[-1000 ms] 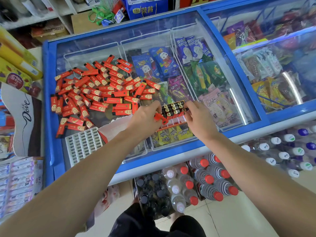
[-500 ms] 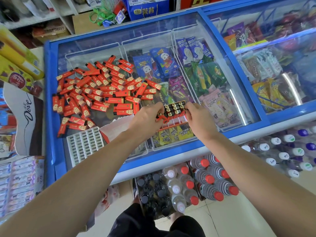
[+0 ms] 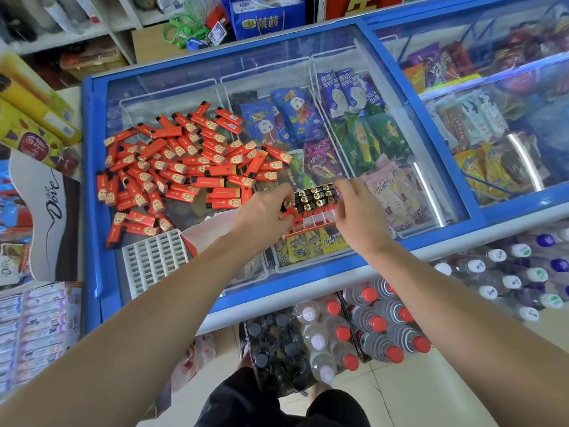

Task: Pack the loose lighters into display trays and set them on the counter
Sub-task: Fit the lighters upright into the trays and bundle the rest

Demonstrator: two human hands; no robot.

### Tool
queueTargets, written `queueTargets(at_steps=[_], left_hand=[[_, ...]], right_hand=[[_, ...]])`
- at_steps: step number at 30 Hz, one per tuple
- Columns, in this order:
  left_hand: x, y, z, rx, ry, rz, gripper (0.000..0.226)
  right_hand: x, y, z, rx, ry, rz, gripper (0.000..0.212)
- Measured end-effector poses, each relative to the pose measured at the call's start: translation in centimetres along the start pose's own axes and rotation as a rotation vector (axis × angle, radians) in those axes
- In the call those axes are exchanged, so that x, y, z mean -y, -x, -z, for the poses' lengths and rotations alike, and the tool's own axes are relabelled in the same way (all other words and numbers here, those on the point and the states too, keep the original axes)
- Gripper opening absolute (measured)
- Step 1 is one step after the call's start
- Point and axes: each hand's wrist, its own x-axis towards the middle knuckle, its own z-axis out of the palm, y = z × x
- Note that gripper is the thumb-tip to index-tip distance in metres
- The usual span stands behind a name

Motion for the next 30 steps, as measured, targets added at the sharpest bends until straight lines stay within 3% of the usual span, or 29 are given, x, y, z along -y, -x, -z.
queueTargets(at_steps=[4, 8, 11, 20, 24, 30], left_hand=[[-0.2, 0.0, 0.3, 0.002, 0.027, 0.028, 0.026], [0.0, 0.2, 0.3, -0.020, 0.046, -0.008, 0.024], [0.3, 0.3, 0.3, -0.024, 0.098, -0.039, 0.021], [-0.1, 0.8, 1.4, 0.016, 0.319, 0.003, 0.022], [-1.0, 1.0, 1.7, -0.007, 0.322, 0.132, 0.028], [-1.1, 0.7, 1.8, -0.074, 0.281, 0.139, 0.024]], right_hand=[[1.9, -0.3, -0.3, -0.003, -0.229, -0.010, 0.028], [4.9, -0.2, 0.2, 0.173, -0.640, -0.213, 0.028], [6.0, 0.1, 0.7, 0.269, -0.817, -0.312, 0.025], [5.8, 0.5, -0.5, 0.146, -0.462, -0.106, 0.009], [6.5, 0.8, -0.7, 0.098, -0.499, -0.153, 0.011], [7.3, 1.1, -0.7, 0.090, -0.556, -0.197, 0.014]])
